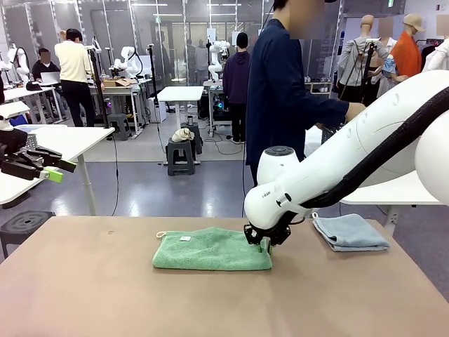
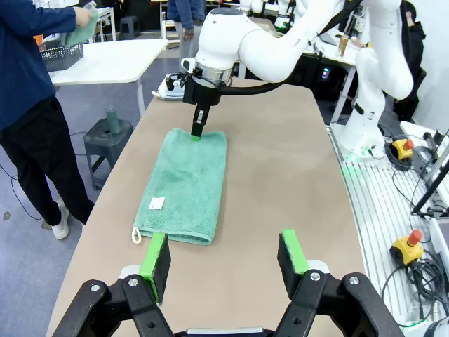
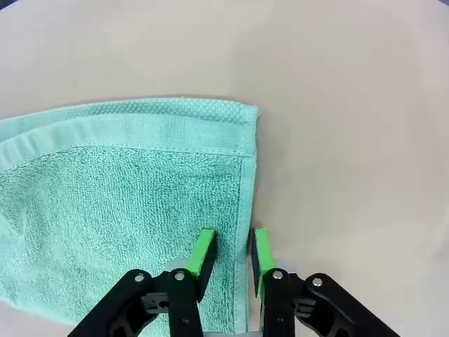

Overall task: Fold the towels and place them in the basket.
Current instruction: When a person lays out a Towel with hook on the table, fold it in half twice.

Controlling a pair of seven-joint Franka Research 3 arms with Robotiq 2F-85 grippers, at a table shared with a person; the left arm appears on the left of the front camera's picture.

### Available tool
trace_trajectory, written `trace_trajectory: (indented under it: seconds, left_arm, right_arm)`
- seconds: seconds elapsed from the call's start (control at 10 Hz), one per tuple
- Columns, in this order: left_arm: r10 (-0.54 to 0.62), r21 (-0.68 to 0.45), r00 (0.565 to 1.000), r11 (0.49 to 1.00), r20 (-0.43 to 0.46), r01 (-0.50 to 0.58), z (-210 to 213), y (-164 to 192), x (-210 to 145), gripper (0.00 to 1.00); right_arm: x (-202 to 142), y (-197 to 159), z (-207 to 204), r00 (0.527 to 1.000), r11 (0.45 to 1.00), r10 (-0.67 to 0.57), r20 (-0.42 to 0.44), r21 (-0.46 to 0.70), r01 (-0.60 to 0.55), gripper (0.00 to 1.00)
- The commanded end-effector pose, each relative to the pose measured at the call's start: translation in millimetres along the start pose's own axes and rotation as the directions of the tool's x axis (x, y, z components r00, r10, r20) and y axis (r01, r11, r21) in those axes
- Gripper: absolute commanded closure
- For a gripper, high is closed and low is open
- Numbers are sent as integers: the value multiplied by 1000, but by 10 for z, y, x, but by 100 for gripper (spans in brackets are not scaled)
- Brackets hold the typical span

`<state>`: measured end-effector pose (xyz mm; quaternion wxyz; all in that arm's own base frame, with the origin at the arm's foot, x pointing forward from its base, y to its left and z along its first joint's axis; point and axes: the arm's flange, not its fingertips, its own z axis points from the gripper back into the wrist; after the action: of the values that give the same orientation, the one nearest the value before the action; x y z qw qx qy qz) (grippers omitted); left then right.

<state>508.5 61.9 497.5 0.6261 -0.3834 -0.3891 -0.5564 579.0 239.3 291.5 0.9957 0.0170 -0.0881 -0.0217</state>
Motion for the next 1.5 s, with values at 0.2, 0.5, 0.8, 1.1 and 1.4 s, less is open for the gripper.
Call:
trace_trajectory:
  seconds: [0.2,0.5,0.8,1.1,1.4]
  left_arm:
    - [-1,-3,1000,1000,4,1,-1,-8,6,21]
    - [-1,-3,1000,1000,4,1,-1,-8,6,21]
    - [-1,-3,1000,1000,4,1,-1,-8,6,21]
    - [-1,-3,1000,1000,4,1,-1,-8,6,21]
    - [-1,-3,1000,1000,4,1,-1,-8,6,21]
  right_arm:
    - [-17,56,-170,999,1000,13,-31,14,-12,88]
    - [-10,45,-126,1000,1000,7,-25,14,-6,100]
    - [-2,41,-144,999,1000,4,-34,7,-4,100]
    - [3,-34,-95,1000,1000,10,-22,18,-9,97]
    - [6,-72,-50,1000,1000,3,-13,26,-2,72]
